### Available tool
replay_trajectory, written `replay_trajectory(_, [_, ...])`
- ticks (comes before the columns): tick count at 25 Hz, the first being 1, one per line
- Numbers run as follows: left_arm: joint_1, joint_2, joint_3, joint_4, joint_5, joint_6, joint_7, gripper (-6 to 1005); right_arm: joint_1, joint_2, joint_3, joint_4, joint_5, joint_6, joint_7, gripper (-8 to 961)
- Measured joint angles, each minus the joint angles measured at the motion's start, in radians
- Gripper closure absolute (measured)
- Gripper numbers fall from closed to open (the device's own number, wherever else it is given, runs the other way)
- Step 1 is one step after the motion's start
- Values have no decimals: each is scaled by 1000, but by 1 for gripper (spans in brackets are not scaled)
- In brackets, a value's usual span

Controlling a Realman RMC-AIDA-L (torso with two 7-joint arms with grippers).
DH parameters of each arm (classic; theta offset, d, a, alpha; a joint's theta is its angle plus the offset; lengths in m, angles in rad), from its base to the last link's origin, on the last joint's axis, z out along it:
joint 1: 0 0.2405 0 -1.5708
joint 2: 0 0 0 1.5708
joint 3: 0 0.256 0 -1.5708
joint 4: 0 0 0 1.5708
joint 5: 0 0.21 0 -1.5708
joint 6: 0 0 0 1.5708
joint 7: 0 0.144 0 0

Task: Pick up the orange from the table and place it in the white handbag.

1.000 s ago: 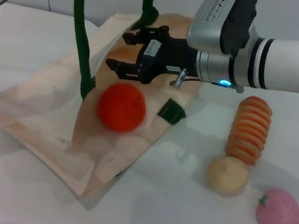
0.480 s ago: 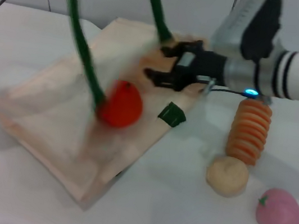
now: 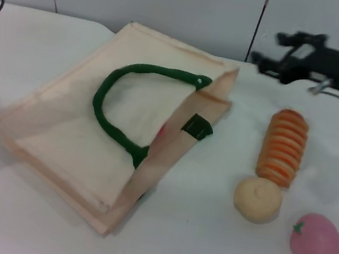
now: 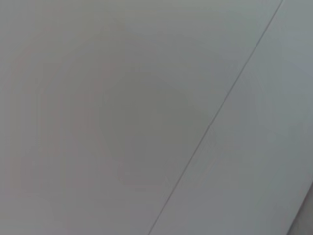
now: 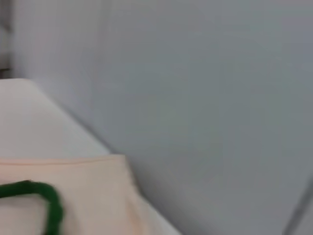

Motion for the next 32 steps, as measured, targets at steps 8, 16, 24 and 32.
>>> replay_trajectory(8, [20, -5, -2, 39, -1, -58, 78, 488, -71, 7, 143, -44, -27, 4, 5, 296])
replay_trajectory(16, [39, -16, -5, 105, -4, -164, 203, 488, -156, 16, 223, -75, 187, 28, -145, 297])
replay_trajectory(24, [63, -52, -11, 130, -45, -262, 339, 488, -198, 16, 364, 135, 627, 248, -513, 297])
replay_trajectory(32, [112, -92, -11, 190, -192, -331, 545, 488, -187, 17, 462, 366, 848, 433, -805, 298])
